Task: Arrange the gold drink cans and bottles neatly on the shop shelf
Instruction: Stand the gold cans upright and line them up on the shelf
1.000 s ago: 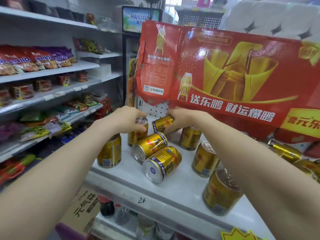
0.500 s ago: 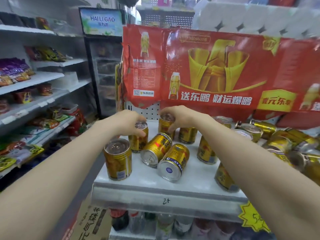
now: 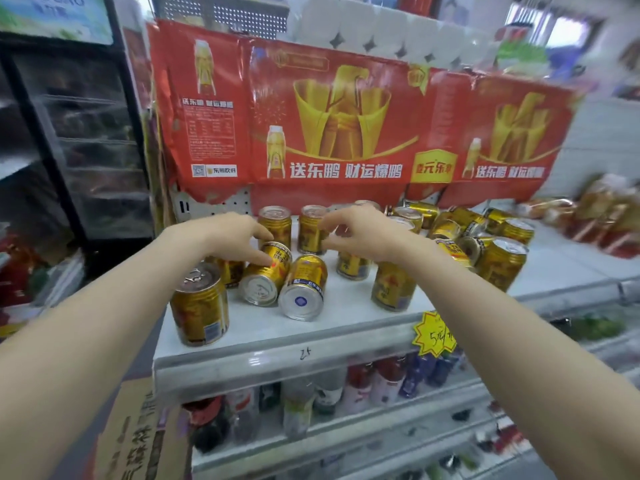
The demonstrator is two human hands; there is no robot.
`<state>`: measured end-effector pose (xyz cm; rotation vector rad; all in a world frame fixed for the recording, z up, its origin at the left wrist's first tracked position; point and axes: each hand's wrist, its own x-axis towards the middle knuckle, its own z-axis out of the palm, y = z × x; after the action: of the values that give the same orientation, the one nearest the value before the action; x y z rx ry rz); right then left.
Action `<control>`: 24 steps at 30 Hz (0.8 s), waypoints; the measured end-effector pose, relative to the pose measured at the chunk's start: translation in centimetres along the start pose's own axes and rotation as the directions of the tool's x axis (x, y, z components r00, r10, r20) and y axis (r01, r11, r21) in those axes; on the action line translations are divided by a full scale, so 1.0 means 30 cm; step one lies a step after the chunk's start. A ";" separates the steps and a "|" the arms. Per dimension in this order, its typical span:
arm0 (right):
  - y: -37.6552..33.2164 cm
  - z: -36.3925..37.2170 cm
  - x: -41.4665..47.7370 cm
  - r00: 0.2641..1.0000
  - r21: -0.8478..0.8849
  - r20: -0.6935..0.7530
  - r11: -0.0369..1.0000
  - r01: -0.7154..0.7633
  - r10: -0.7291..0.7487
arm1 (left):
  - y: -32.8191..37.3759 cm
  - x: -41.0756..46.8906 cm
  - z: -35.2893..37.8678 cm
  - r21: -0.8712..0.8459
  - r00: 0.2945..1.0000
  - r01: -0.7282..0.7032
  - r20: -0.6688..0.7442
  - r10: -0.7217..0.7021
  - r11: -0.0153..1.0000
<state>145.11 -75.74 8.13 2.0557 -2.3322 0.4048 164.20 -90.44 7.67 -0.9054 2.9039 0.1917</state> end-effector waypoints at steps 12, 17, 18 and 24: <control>-0.123 0.163 -0.022 0.858 0.294 0.320 0.819 -0.493 0.402 | -0.024 0.036 0.025 0.042 0.993 -0.075 0.092 0.071 0.996; -0.145 0.146 -0.049 0.820 0.521 0.288 0.637 -0.568 0.495 | -0.048 0.029 0.030 0.037 0.988 -0.140 0.066 0.137 0.989; -0.139 0.136 -0.056 0.818 0.543 0.259 0.623 -0.563 0.514 | -0.055 0.032 0.032 0.037 0.987 -0.153 0.055 0.151 0.988; -0.153 0.102 -0.051 0.865 0.307 -0.044 0.831 -0.465 0.500 | -0.054 0.030 0.041 0.044 0.978 -0.208 0.022 0.207 0.977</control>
<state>150.30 -75.33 5.78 1.4251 -2.8361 0.8998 164.45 -92.08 6.18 -0.5889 2.9700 0.1452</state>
